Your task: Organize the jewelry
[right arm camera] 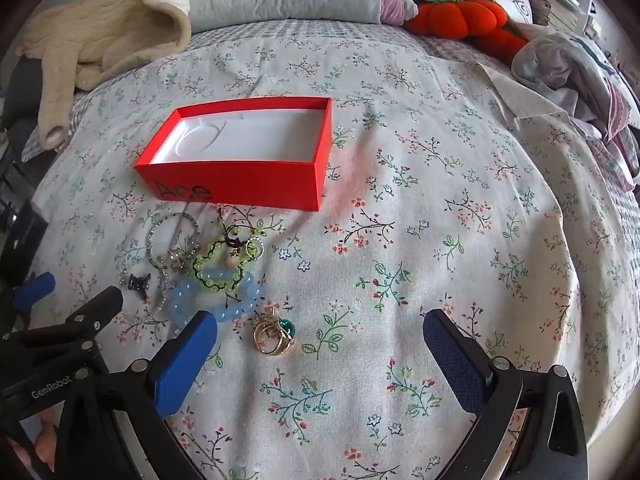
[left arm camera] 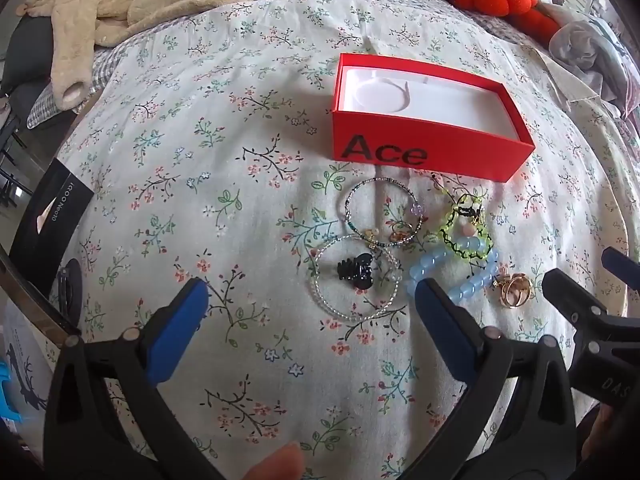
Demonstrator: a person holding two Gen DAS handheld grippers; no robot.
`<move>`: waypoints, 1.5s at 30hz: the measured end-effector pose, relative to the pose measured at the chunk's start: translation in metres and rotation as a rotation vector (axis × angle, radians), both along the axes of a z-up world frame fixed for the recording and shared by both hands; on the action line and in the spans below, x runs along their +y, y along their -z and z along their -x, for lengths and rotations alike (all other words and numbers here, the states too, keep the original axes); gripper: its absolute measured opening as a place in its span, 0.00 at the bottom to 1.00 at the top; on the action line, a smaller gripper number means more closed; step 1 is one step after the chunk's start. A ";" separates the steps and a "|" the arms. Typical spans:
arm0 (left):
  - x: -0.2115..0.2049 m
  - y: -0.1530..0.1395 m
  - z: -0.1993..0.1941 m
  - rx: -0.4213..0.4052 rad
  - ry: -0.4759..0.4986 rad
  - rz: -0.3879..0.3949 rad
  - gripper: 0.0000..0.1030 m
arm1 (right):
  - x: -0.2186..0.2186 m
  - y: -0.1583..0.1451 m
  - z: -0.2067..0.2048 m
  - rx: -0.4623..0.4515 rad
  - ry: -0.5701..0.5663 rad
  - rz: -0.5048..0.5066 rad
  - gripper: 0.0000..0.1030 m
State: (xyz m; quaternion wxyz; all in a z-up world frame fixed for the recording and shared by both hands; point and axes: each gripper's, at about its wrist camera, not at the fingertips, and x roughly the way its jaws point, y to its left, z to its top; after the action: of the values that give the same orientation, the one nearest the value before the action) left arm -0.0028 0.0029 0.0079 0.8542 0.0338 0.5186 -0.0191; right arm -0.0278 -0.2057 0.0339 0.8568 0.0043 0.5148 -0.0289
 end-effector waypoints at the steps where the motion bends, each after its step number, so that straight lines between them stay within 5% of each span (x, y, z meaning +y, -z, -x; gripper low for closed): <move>1: 0.000 0.000 0.000 0.000 0.001 0.000 1.00 | 0.000 0.000 0.000 0.001 0.000 0.000 1.00; 45: 0.006 -0.001 0.003 -0.011 0.004 -0.007 1.00 | 0.000 -0.001 0.001 -0.033 -0.015 0.009 1.00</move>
State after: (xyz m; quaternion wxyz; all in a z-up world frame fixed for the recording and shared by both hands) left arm -0.0055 0.0089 0.0085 0.8567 0.0380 0.5141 -0.0185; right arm -0.0283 -0.2057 0.0351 0.8653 -0.0027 0.5006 -0.0248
